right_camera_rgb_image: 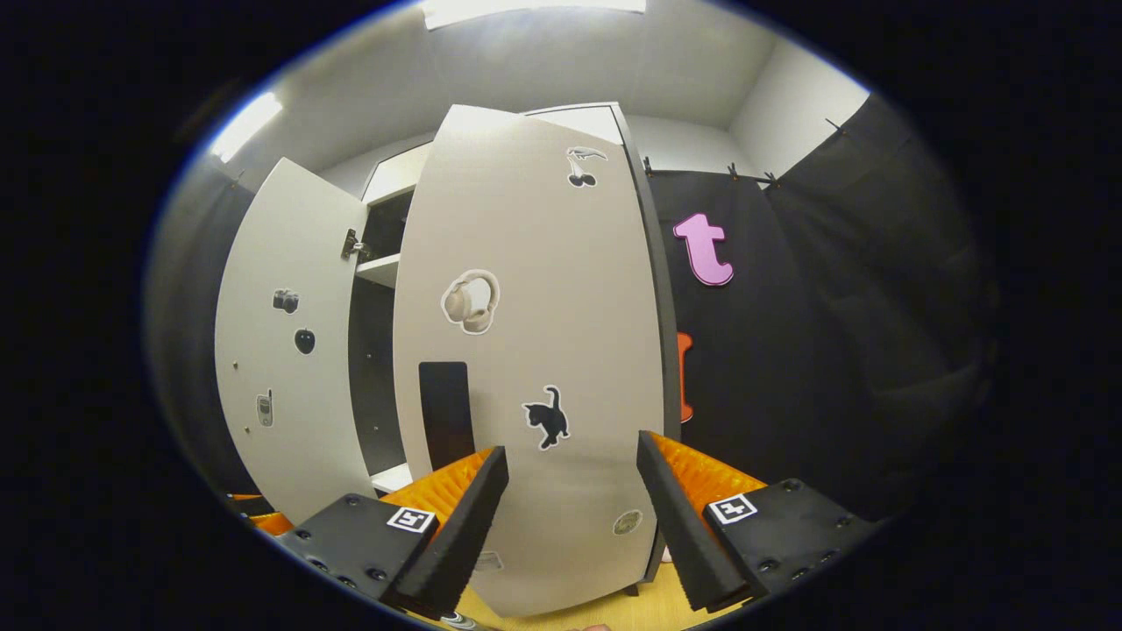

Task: Grasp the bottle in the cabinet with the left hand and place it on the coaster, then close the right door with the right hand and the left door with the left hand.

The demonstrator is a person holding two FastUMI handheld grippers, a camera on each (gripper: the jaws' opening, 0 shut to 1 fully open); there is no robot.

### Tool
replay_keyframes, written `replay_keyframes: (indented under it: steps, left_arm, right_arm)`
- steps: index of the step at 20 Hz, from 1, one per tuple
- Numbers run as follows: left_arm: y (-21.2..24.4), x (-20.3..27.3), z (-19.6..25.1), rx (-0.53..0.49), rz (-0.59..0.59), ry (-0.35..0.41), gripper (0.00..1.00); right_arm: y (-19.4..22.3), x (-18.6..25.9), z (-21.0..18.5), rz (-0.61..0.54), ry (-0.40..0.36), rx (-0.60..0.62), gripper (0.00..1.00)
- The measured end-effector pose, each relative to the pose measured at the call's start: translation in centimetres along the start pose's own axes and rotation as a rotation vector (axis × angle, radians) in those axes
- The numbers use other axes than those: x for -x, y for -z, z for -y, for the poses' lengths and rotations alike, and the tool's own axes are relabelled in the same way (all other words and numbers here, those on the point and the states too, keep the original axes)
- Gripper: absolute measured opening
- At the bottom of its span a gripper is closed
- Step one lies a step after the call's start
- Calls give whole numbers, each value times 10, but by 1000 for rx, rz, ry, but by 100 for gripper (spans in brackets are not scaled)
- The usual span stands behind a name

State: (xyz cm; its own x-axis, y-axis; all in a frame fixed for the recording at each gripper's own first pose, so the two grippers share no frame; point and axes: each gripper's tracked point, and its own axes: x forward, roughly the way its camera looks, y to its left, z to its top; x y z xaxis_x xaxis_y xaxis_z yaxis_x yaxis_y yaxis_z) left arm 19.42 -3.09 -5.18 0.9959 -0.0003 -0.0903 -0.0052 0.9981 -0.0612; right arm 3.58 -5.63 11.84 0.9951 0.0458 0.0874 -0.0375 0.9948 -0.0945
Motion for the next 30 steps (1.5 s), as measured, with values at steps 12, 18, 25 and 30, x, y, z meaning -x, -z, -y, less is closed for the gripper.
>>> replay_keyframes:
  steps: [12, 18, 25, 30]
  left_arm:
    - [-12, 15, -35, -17, 27, -98, 95]
    - [-23, 29, -71, -34, 52, -198, 95]
    - [-51, 41, -130, 20, 111, -335, 95]
    - [-81, 37, -181, 39, 143, -436, 94]
  right_arm:
    - [22, -43, -42, -53, -72, -33, 97]
    - [26, -57, -49, -34, -55, -5, 97]
    - [31, -66, -53, -35, -54, -39, 97]
    - [32, -67, -53, -33, -37, -52, 97]
